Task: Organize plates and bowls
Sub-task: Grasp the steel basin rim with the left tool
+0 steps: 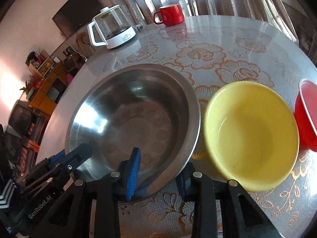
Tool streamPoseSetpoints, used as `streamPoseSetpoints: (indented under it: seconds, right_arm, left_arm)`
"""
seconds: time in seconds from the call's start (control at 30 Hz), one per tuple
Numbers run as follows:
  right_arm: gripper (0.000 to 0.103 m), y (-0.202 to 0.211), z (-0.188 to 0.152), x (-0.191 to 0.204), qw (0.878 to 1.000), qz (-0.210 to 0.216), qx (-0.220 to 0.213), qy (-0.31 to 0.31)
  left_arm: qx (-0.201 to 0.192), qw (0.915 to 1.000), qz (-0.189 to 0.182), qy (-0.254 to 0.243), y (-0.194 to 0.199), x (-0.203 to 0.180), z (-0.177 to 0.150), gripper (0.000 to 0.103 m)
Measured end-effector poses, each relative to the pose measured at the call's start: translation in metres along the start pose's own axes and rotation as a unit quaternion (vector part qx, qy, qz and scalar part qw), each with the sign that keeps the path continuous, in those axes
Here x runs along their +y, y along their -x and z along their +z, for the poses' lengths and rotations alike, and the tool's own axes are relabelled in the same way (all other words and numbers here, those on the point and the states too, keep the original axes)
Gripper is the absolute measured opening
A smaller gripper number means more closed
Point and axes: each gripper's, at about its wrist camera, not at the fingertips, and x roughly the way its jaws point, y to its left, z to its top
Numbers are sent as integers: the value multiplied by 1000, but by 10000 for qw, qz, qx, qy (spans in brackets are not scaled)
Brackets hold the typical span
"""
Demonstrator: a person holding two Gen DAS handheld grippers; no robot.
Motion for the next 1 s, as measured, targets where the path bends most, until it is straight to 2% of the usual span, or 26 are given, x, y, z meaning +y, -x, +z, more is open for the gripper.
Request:
streamPoseSetpoints:
  seconds: [0.3,0.63,1.0]
  right_arm:
    - [32,4,-9,10,9996,210,82,172]
    - [32,17,-44,48,9962,585,139,626]
    - [32,31,-80,85,9904,901,270,1012]
  left_arm:
    - [-126,9998,89,83,25,5,-21,32]
    - [-391,9971,572,323,79,21,-67,36]
    - [-543,9937,748,640,126,43,-111,36]
